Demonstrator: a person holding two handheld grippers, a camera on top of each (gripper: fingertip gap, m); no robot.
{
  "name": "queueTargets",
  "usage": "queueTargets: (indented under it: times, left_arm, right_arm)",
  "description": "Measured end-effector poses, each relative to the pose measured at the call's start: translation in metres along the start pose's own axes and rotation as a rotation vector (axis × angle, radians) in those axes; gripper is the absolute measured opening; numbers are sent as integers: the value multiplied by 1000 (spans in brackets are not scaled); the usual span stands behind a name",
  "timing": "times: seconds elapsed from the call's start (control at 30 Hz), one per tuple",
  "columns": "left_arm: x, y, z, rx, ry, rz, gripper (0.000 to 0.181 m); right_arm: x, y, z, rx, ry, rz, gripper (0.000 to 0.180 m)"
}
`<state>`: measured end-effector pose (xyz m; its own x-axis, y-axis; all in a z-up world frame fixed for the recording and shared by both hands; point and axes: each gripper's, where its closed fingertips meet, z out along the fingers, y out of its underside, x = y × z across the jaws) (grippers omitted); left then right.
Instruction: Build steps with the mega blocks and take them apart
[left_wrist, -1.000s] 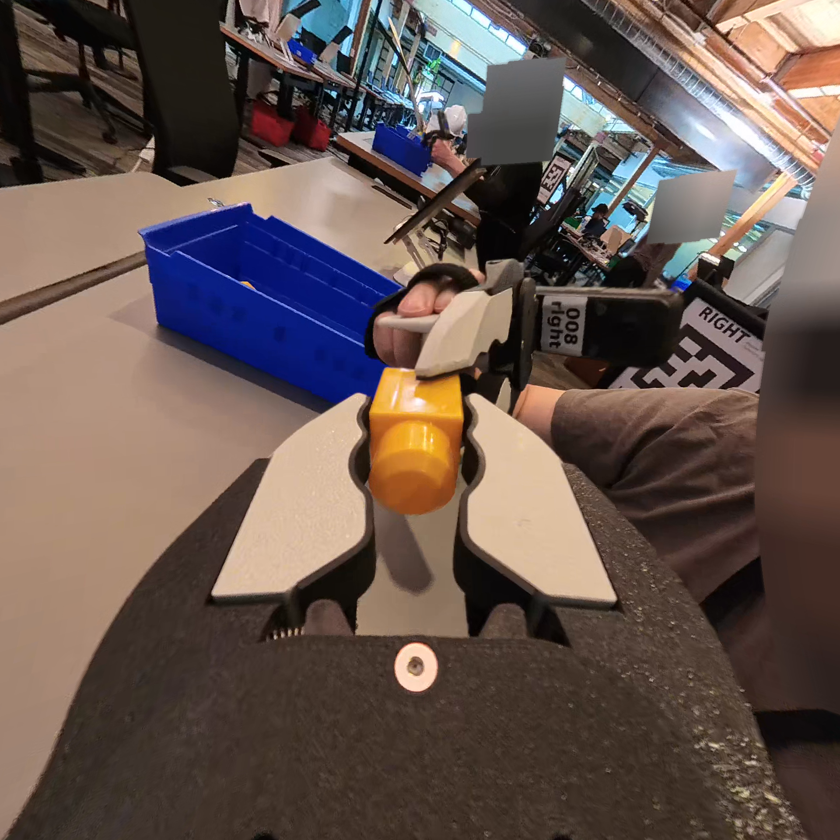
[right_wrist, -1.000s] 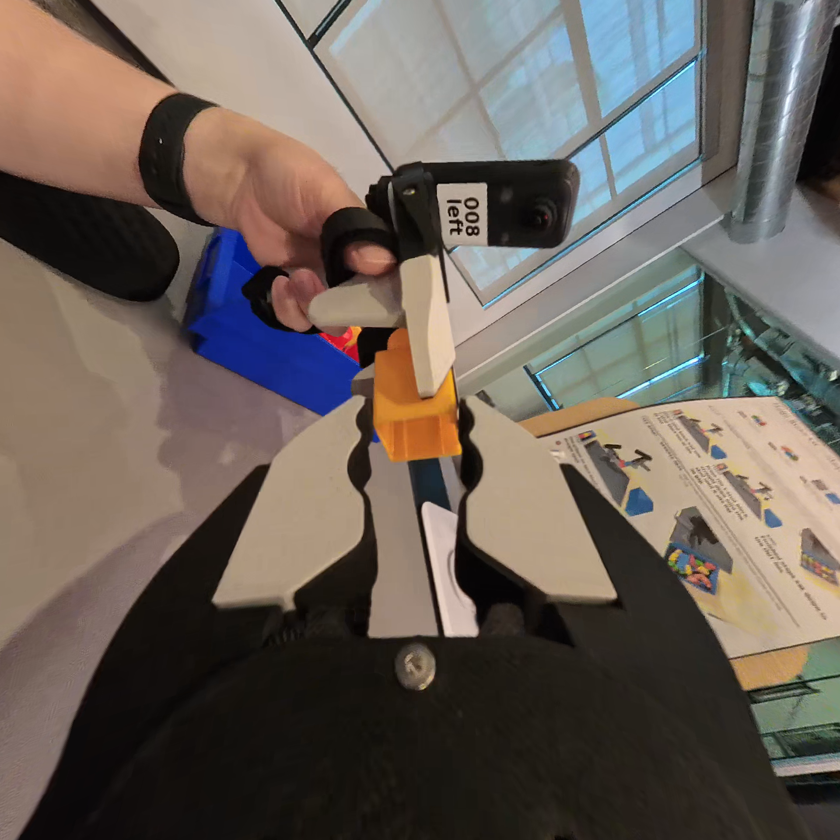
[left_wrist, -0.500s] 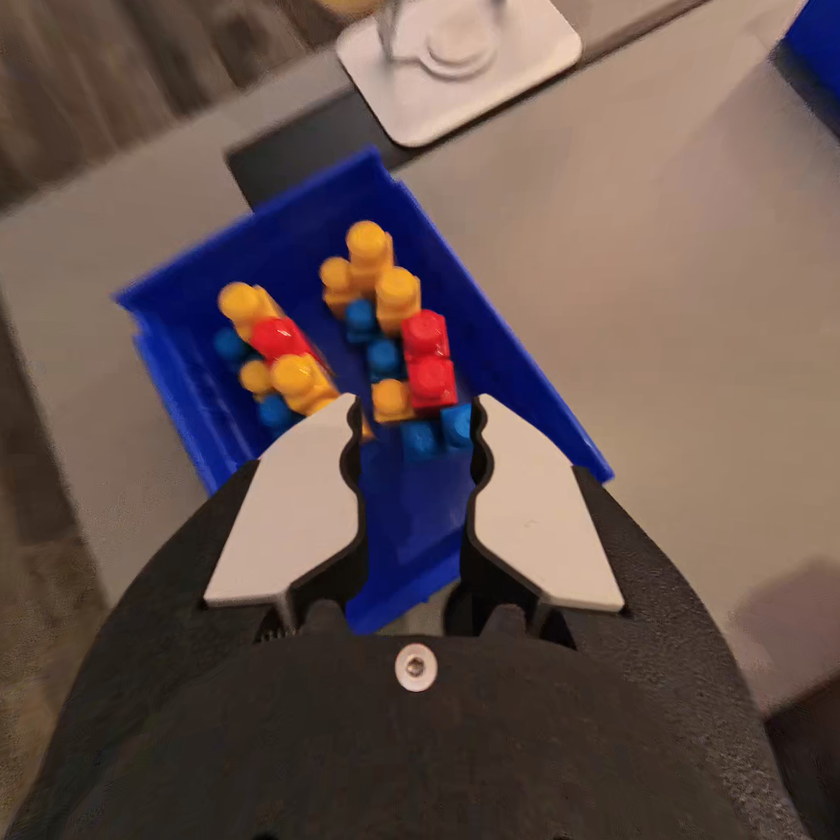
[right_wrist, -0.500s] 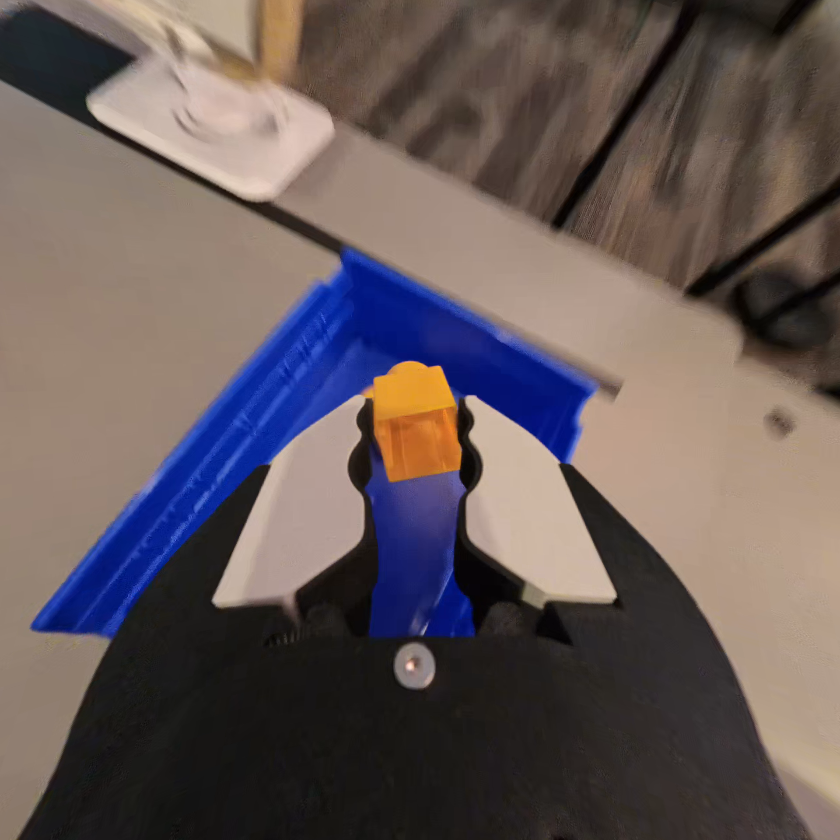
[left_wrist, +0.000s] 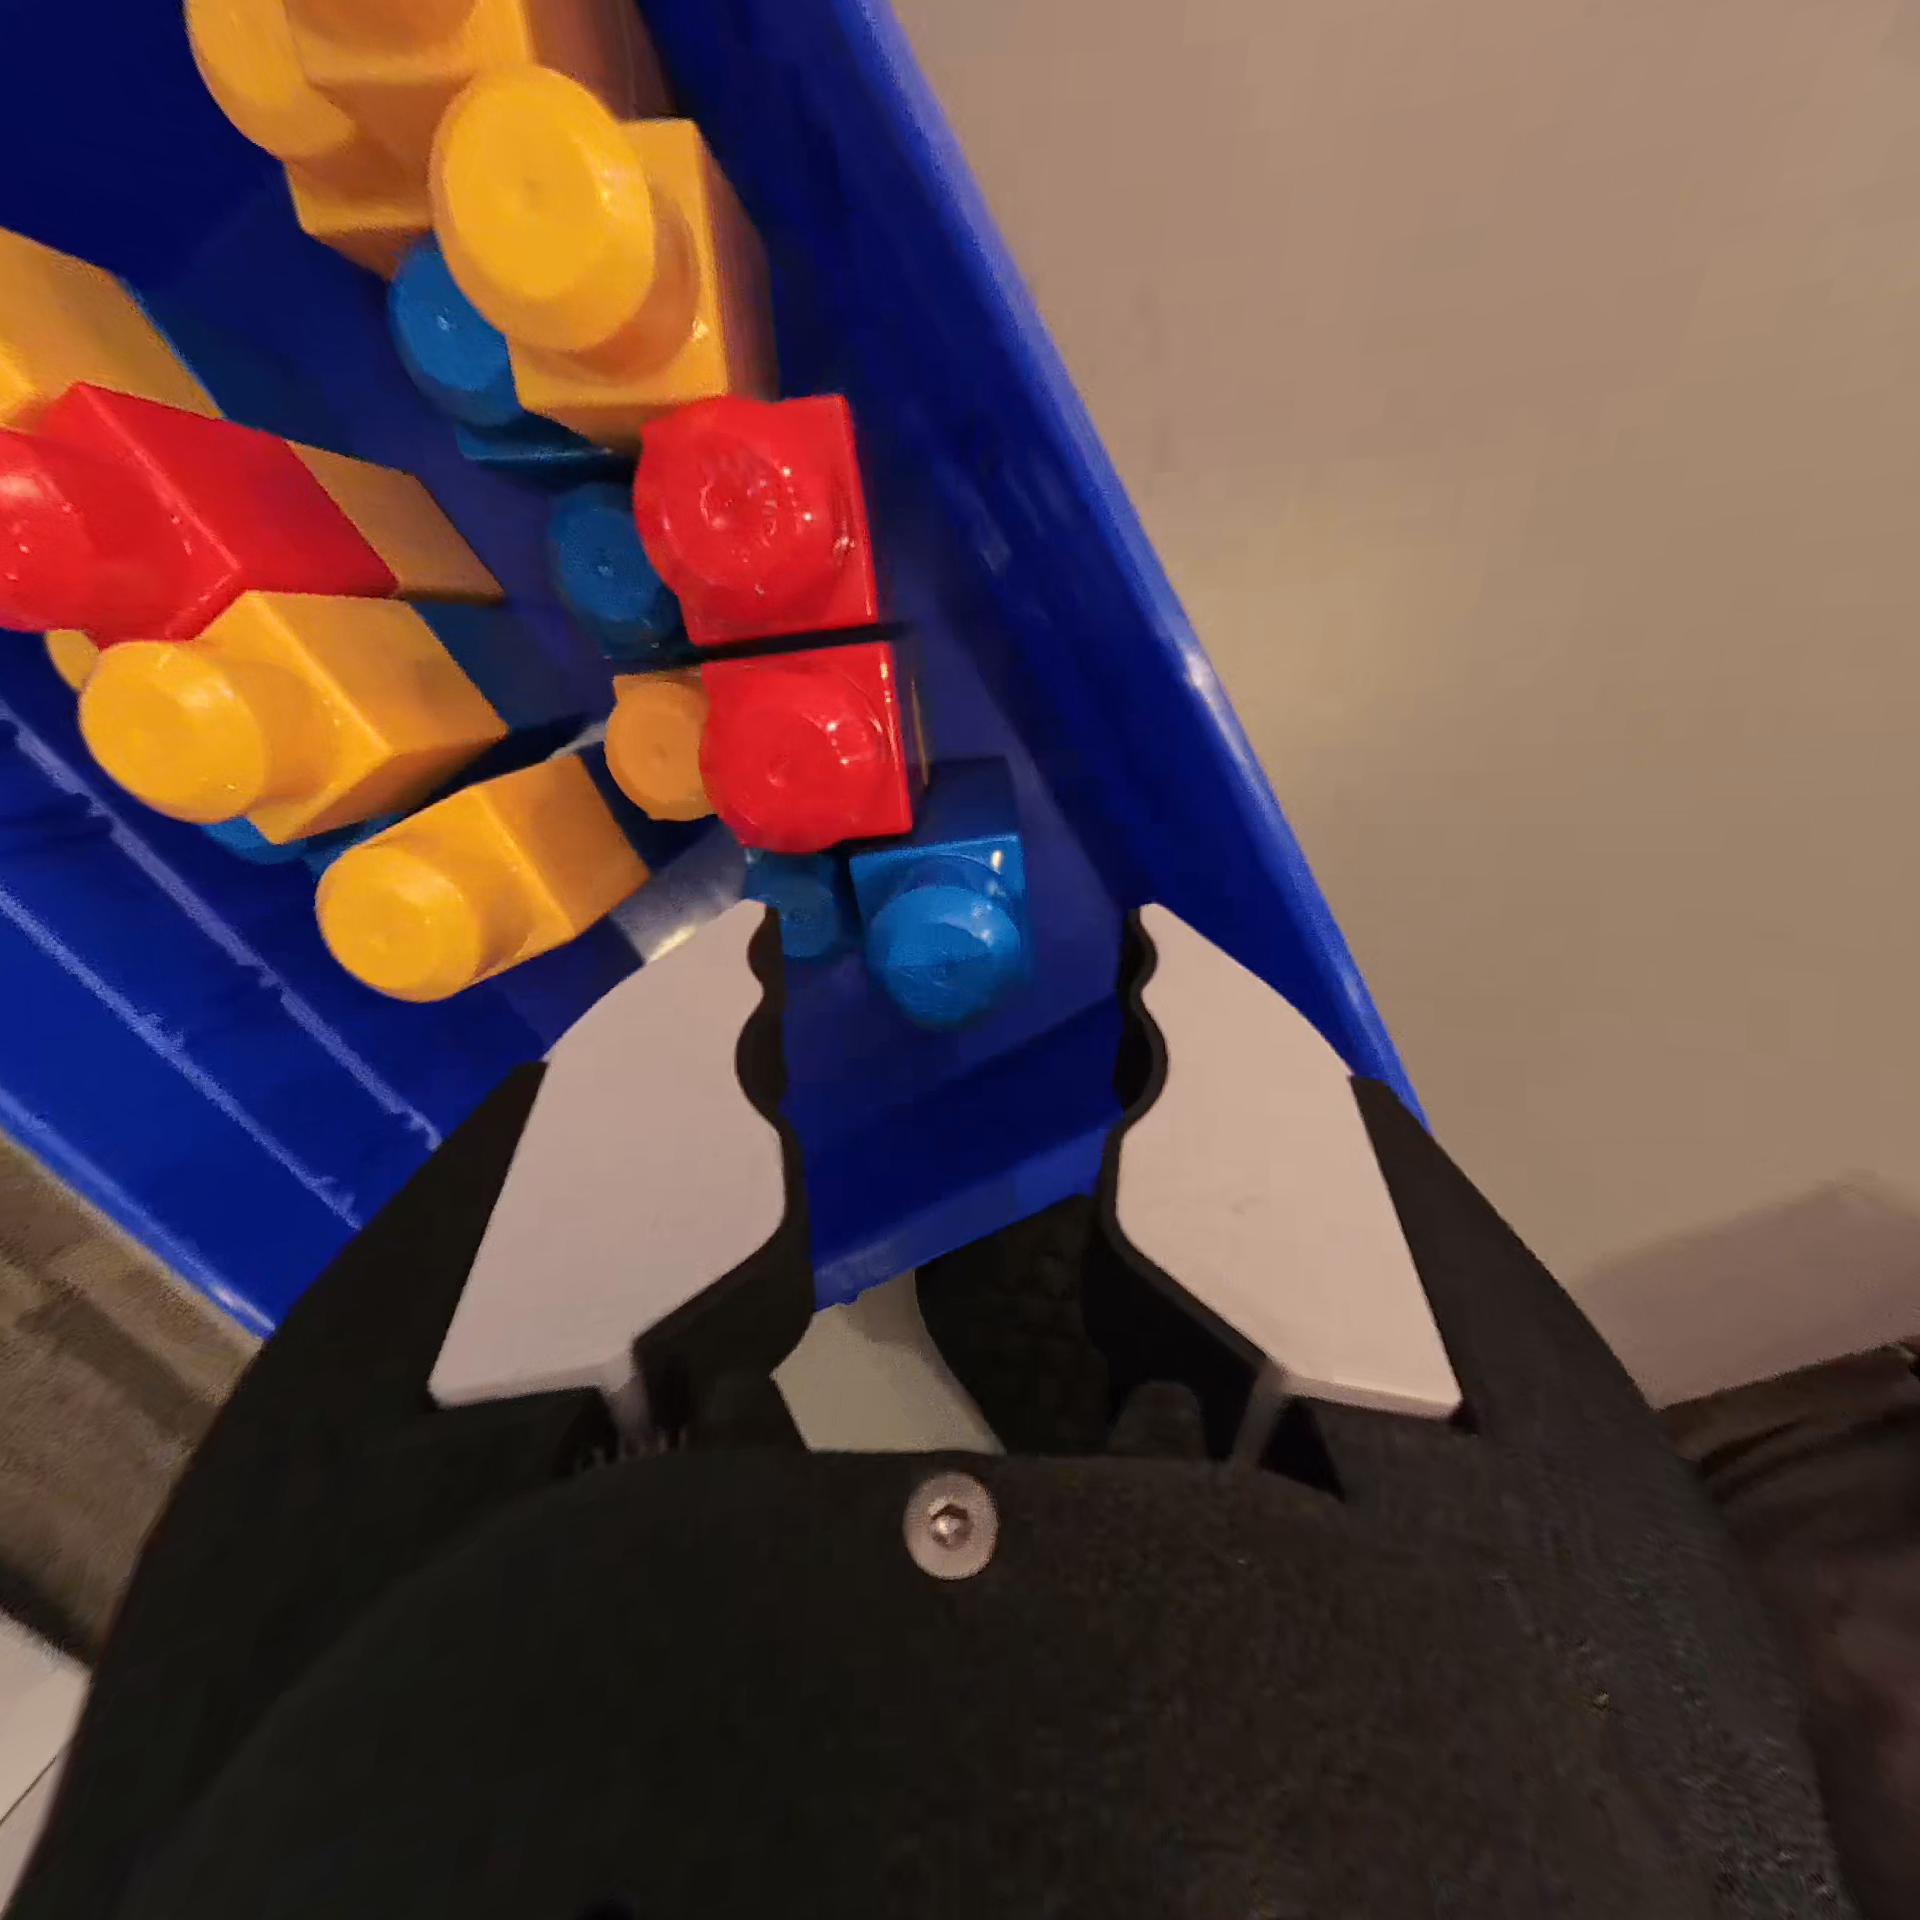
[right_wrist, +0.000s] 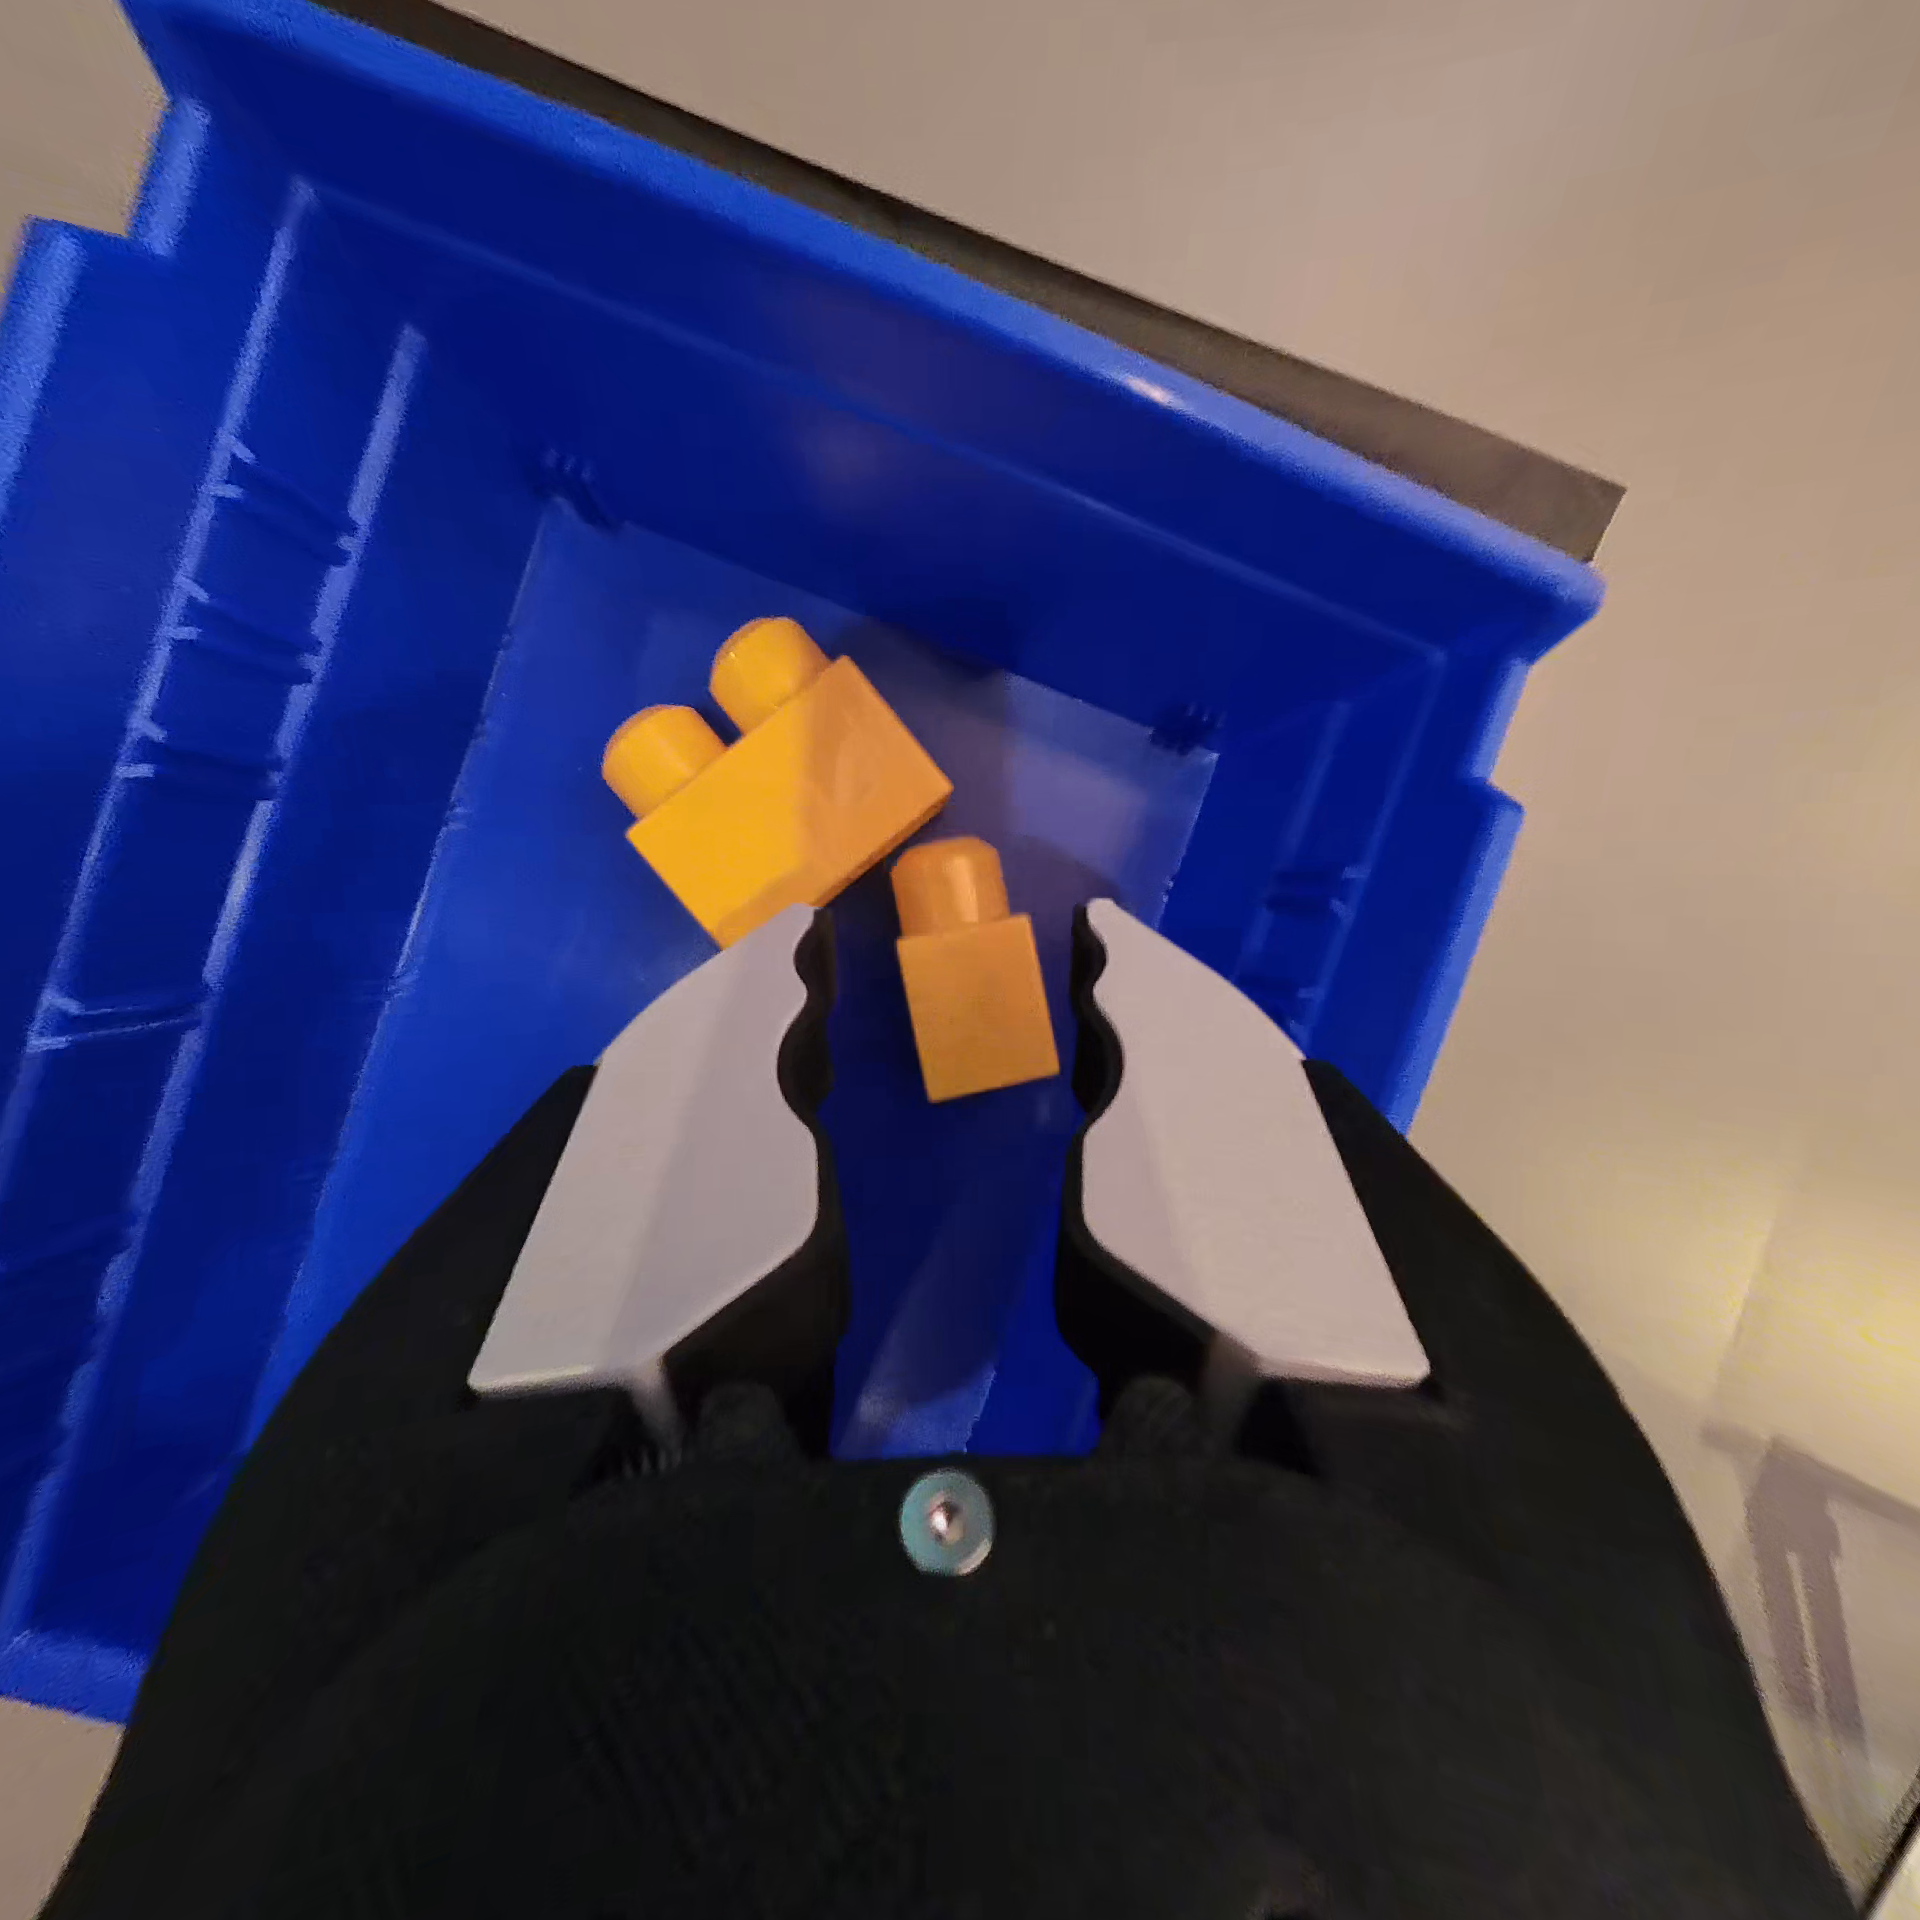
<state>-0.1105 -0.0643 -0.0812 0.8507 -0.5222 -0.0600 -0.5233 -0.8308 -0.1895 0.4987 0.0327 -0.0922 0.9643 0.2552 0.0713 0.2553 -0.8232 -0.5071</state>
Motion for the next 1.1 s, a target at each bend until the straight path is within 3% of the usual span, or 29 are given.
queueTargets:
  times: [0.2, 0.27, 0.43, 0.53, 0.67, 0.77, 0.87, 0.97, 1.1]
  left_arm:
    - [-2, 7, 17, -117, -81, 16, 57]
    - [-4, 11, 19, -146, -88, 25, 41]
    - [2, 10, 7, -99, -2, 36, 37]
    - [6, 5, -26, 58, 76, 65, 37]
    - [27, 3, -102, 419, 211, 167, 37]
    - [50, -4, -157, 699, 300, 229, 36]
    - [93, -18, -191, 872, 496, 326, 36]
    - [136, -39, -199, 909, 734, 356, 36]
    - [176, -62, -178, 835, 903, 358, 36]
  right_arm:
    - [-2, -8, -11, 40, 9, -22, 46]
    - [-5, -12, -16, 60, 7, -33, 46]
    - [-22, -32, -44, 160, 23, -95, 45]
    - [-50, -62, -81, 332, 58, -193, 45]
    - [-162, -105, -141, 745, -60, -568, 52]
    - [-281, -93, -176, 1000, -333, -815, 57]
    - [-368, -65, -191, 1134, -551, -898, 70]
    - [-406, -50, -190, 1232, -445, -993, 80]
    - [-412, -49, -198, 1389, -187, -1041, 76]
